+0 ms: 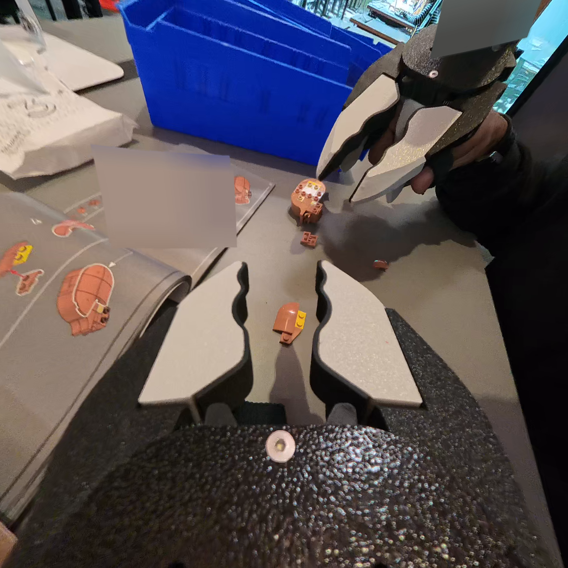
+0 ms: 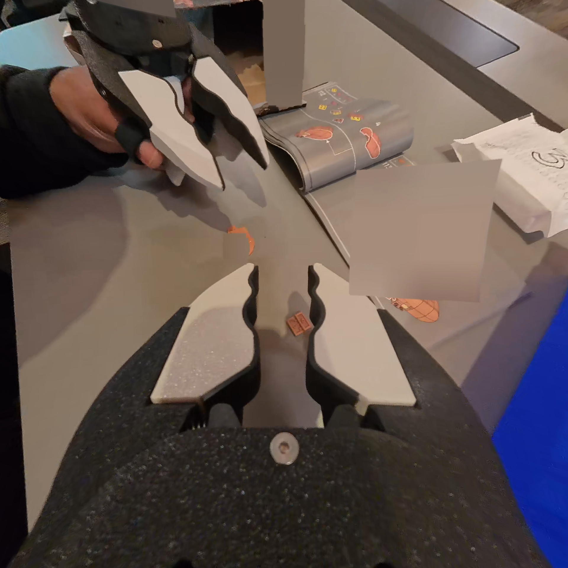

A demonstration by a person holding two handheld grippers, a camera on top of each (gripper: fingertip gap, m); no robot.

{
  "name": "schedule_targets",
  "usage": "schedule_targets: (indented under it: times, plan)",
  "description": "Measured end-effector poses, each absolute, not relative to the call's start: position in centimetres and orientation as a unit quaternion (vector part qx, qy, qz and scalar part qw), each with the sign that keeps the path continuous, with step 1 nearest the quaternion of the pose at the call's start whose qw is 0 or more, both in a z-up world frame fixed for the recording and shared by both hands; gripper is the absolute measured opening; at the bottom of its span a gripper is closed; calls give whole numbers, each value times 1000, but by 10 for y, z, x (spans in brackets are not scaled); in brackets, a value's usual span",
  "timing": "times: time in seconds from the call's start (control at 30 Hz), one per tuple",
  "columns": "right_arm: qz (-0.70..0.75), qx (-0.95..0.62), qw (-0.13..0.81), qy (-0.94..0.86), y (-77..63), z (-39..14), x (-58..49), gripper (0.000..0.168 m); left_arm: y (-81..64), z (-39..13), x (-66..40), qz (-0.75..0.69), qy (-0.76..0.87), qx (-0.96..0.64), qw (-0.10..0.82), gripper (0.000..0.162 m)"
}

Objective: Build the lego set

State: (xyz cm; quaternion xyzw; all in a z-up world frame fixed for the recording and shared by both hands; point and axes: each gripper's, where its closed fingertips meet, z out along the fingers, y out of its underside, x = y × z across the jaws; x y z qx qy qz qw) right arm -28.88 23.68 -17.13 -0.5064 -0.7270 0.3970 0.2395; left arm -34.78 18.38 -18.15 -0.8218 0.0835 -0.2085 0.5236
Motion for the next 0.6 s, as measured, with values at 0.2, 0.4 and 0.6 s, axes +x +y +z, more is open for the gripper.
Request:
schedule_targets:
  times: [0.2, 0.4, 0.6]
  plan:
    - [415, -490, 237, -729, 235, -172, -261, 22, 185, -171, -341, -201, 103, -803, 552, 41]
    - [419, -474, 165, -757, 220, -192, -220, 19, 185, -173, -332, -208, 113, -803, 547, 41]
    - [379, -442, 119, -804, 204, -211, -200, 22, 184, -173, -324, -213, 124, -801, 546, 40]
